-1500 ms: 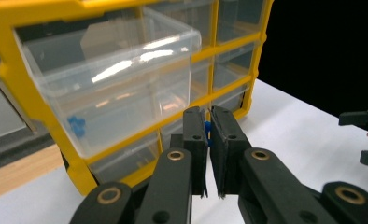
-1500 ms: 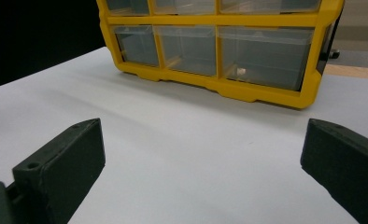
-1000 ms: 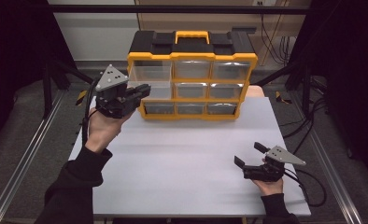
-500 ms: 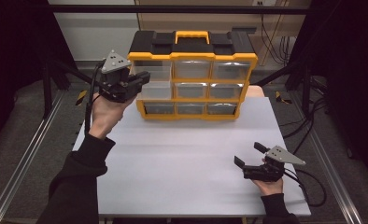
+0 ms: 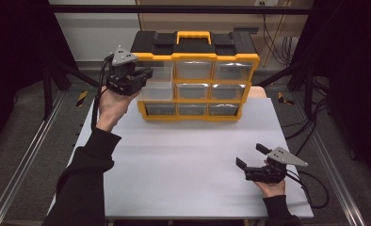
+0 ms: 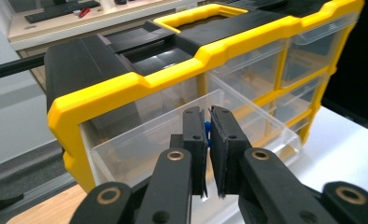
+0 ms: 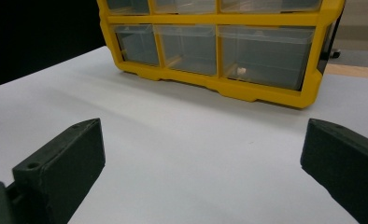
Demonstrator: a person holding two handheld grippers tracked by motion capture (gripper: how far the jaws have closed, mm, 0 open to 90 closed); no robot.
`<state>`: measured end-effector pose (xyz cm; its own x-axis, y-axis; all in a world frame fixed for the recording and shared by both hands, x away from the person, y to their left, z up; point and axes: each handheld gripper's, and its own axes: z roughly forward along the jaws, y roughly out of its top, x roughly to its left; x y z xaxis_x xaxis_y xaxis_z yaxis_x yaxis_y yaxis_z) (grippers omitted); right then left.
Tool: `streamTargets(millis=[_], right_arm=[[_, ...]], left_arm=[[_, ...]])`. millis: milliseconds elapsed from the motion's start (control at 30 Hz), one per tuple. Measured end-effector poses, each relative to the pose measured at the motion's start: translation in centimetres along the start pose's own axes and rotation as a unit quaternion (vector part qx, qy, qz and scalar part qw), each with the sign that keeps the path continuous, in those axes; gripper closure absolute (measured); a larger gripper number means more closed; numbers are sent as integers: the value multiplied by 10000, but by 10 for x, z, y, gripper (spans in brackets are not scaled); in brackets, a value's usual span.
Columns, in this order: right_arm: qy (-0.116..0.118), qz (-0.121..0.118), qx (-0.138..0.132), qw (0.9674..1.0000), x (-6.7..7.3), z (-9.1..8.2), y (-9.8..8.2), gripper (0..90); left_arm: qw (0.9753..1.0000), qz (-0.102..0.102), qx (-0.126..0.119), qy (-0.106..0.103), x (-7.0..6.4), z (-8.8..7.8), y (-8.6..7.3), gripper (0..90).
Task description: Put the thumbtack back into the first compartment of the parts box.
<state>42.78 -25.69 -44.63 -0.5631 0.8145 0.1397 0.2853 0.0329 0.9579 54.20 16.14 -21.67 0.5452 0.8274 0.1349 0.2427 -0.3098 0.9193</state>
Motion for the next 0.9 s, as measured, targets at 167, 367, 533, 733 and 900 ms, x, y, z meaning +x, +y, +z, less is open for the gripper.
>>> streamTargets(millis=[167,367,533,733,900], right_arm=[[-35,-37,50,10000,0,-1,0,7],[-29,-82,56,9999,-1,-1,0,7],[-37,-103,45,9999,-2,-1,0,7],[-35,-126,29,9999,-2,-1,0,7],[-6,-42,-25,10000,-1,-1,0,7]], left_arm=[[9999,-44,91,55,4,9,-2,844],[9997,-28,220,124,9,14,-5,843],[9994,-35,301,180,9,17,-6,843],[9990,-33,367,252,8,18,-5,834],[9991,-91,320,274,8,15,-5,763]])
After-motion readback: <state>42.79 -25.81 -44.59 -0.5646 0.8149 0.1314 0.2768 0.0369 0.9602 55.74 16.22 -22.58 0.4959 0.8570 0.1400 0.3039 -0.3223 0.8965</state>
